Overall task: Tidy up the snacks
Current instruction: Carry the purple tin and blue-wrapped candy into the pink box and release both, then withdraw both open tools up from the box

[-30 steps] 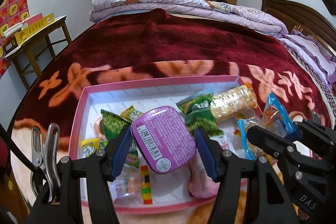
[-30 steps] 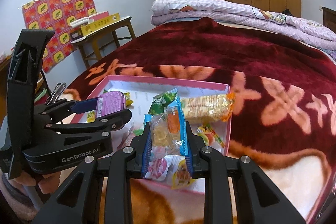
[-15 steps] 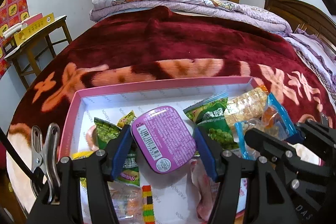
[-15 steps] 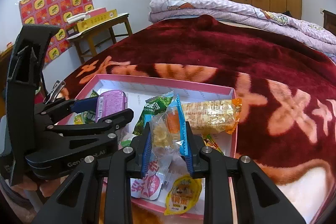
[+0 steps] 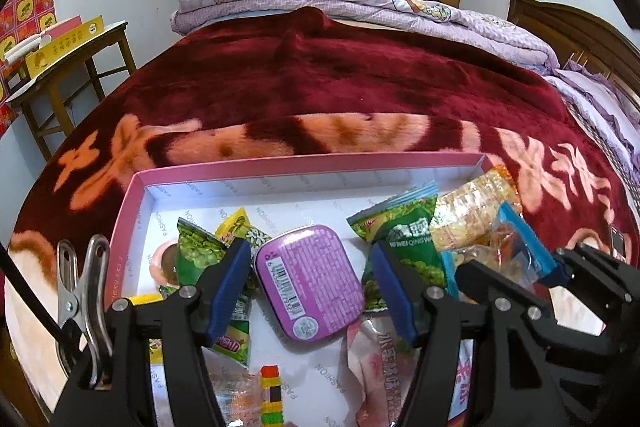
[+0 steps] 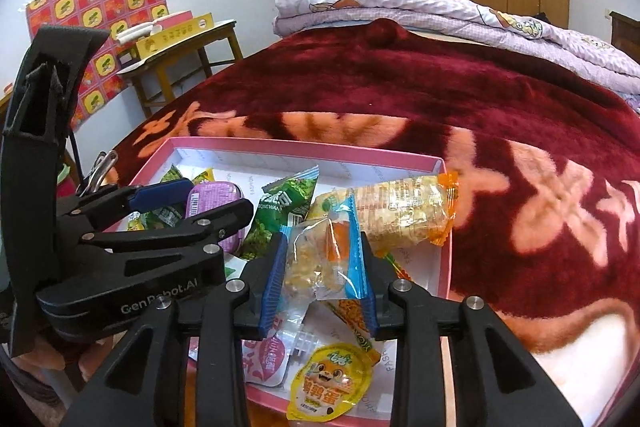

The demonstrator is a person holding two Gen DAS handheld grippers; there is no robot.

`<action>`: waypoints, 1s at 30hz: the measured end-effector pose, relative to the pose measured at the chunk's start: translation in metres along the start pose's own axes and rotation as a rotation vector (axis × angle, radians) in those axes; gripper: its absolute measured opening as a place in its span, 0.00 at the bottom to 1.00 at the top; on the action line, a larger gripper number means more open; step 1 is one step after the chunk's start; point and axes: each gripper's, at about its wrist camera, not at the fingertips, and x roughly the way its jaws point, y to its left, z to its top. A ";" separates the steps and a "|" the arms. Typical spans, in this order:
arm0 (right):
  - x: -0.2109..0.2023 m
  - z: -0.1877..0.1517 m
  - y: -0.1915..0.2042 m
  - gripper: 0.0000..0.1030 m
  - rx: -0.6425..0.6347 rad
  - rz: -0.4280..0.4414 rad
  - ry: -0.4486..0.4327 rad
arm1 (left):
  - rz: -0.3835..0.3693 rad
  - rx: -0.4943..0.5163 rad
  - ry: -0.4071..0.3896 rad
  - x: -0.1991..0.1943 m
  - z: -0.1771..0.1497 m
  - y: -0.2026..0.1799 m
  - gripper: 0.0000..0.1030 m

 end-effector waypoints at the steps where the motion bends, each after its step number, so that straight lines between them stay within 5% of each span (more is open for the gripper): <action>1: 0.000 0.000 0.000 0.35 0.002 0.000 0.001 | 0.002 0.000 -0.001 0.000 0.000 0.000 0.67; 11: -0.007 0.001 -0.006 0.51 0.032 0.011 -0.017 | -0.019 -0.019 -0.011 -0.010 0.001 0.005 0.70; 30: -0.045 -0.004 0.004 0.52 0.043 0.049 -0.060 | -0.008 -0.026 -0.018 -0.062 -0.014 0.007 0.70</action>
